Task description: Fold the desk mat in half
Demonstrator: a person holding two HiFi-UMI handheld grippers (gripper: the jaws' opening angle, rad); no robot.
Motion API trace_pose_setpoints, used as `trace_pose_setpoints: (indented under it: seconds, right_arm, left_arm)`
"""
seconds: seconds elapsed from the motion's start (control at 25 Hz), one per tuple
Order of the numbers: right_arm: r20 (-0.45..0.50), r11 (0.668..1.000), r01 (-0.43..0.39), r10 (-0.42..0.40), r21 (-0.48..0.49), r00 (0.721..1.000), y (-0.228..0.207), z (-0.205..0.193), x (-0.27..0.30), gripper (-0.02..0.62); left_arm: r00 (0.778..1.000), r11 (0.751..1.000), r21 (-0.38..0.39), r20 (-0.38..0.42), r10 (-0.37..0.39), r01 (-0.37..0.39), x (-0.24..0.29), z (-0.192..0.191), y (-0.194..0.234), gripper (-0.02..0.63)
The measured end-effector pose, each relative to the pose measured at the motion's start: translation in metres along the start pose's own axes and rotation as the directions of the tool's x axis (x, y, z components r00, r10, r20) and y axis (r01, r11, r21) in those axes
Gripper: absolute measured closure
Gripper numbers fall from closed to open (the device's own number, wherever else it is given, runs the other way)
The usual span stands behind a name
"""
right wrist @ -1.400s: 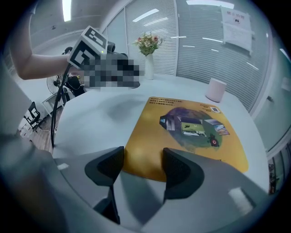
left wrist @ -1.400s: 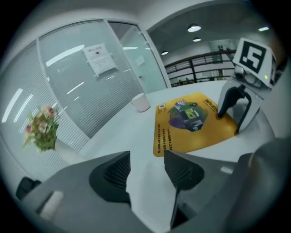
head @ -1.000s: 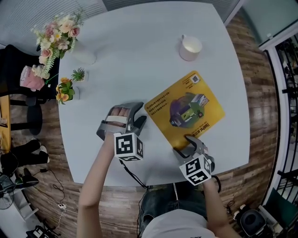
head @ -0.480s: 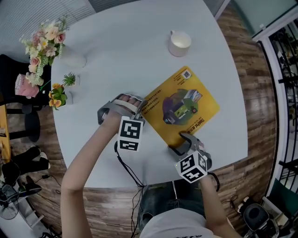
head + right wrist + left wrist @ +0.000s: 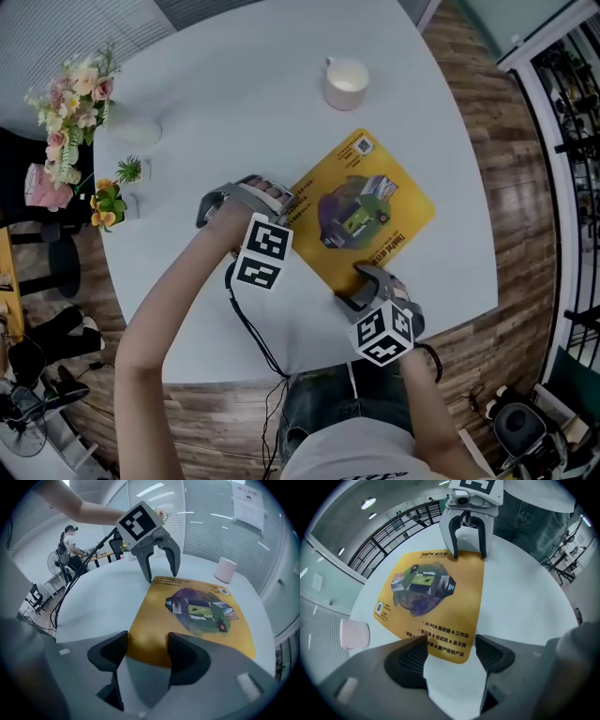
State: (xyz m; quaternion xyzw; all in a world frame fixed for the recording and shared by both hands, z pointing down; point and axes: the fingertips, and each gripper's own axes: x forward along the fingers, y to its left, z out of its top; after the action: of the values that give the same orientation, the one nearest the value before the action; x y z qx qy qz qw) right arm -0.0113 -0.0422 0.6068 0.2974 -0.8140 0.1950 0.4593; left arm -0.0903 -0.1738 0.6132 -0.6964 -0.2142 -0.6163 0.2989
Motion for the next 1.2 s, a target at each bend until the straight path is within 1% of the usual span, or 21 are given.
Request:
trace_pose_setpoints:
  seconds: [0.08,0.2,0.28,0.36,0.56,0.72,0.76,0.8,0.84,0.88,0.96,1.04,1.2]
  right_arm:
    - [0.0,1.0,-0.011,0.011,-0.019,1.0,0.001,0.0,0.0,0.301]
    - [0.001,1.0,-0.022,0.022,-0.021,1.0,0.0,0.001,0.0,0.305]
    - [0.008,1.0,-0.022,0.022,-0.013,1.0,-0.001,0.001,0.0,0.314]
    - [0.018,1.0,-0.016,0.016,0.0,1.0,-0.004,0.002,0.0,0.334]
    - [0.034,0.999,0.002,-0.003,0.035,0.999,-0.011,0.003,-0.001,0.399]
    - [0.035,0.998,0.022,-0.024,0.055,0.999,-0.013,0.003,-0.001,0.414]
    - [0.034,0.998,0.026,-0.028,0.056,0.999,-0.012,0.003,-0.002,0.411]
    - [0.031,0.998,0.021,-0.023,0.053,0.999,-0.009,0.004,-0.002,0.389]
    - [0.027,0.999,0.007,-0.008,0.045,1.0,-0.005,0.004,-0.003,0.297]
    - [0.018,0.999,-0.01,0.009,0.034,1.0,-0.001,0.004,-0.003,0.252]
    - [-0.012,1.0,-0.025,0.025,-0.006,1.0,0.006,0.001,-0.001,0.254]
    - [-0.038,0.998,-0.021,0.019,-0.054,0.999,0.008,-0.003,0.001,0.266]
    - [-0.047,0.998,-0.026,0.024,-0.055,0.999,0.006,-0.003,0.002,0.277]
  left_arm:
    - [0.999,0.998,0.022,-0.008,-0.053,0.054,0.002,0.002,-0.002,0.289]
    - [0.989,0.988,0.052,-0.032,-0.142,0.144,0.005,0.004,-0.009,0.336]
    - [0.984,0.982,0.066,-0.039,-0.176,0.178,0.006,0.004,-0.011,0.356]
    - [0.982,0.98,0.064,-0.031,-0.188,0.19,0.006,0.004,-0.01,0.356]
    - [0.978,0.978,0.041,0.027,-0.208,0.207,0.004,0.005,-0.008,0.368]
    - [0.977,0.977,0.045,0.035,-0.211,0.209,0.004,0.005,-0.008,0.371]
    - [0.977,0.977,0.044,0.036,-0.211,0.209,0.004,0.005,-0.008,0.371]
    - [0.977,0.977,0.044,0.038,-0.211,0.21,0.004,0.005,-0.008,0.371]
    - [0.977,0.977,0.044,0.04,-0.211,0.21,0.004,0.005,-0.008,0.371]
    - [0.977,0.977,0.044,0.042,-0.211,0.209,0.004,0.005,-0.008,0.371]
    - [0.977,0.977,0.044,0.046,-0.21,0.208,0.004,0.005,-0.008,0.371]
    - [0.977,0.977,0.042,0.047,-0.21,0.208,0.004,0.005,-0.008,0.371]
    - [0.974,0.976,0.038,0.055,-0.218,0.216,0.005,0.005,-0.008,0.373]
